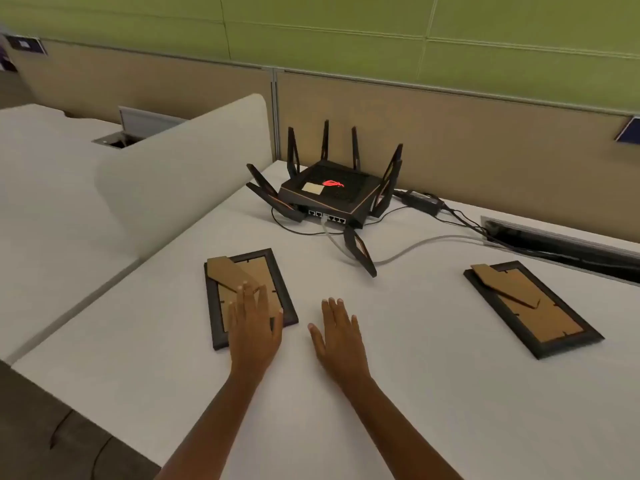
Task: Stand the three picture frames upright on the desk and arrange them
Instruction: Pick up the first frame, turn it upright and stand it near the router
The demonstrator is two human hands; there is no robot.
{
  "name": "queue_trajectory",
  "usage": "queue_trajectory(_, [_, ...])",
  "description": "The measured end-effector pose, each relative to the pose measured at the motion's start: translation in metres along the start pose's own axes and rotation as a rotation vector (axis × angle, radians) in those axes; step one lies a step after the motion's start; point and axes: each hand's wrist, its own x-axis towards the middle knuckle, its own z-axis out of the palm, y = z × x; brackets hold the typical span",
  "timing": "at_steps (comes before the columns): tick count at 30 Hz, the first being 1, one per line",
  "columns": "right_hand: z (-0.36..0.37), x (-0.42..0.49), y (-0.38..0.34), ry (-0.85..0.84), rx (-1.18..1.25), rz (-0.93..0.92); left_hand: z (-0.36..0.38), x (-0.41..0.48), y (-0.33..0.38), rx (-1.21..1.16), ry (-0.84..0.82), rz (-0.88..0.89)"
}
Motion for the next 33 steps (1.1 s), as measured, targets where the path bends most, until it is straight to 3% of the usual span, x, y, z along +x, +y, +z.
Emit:
queue_trajectory(10, [0.026, 0.026, -0.033, 0.011, -0.055, 0.046, 0.001, 0.022, -0.038, 0.130, -0.138, -0.290])
queue_trajectory(17, [0.029, 0.029, -0.051, -0.003, 0.179, 0.086, -0.016, 0.030, -0.033, 0.032, -0.214, -0.357])
queue_trajectory(24, [0.016, 0.036, -0.073, 0.023, 0.467, 0.241, -0.024, 0.035, -0.030, -0.002, -0.267, -0.397])
queue_trajectory(33, [0.001, 0.046, -0.074, -0.008, 0.596, 0.333, -0.037, 0.044, -0.041, -0.223, -0.157, -0.509])
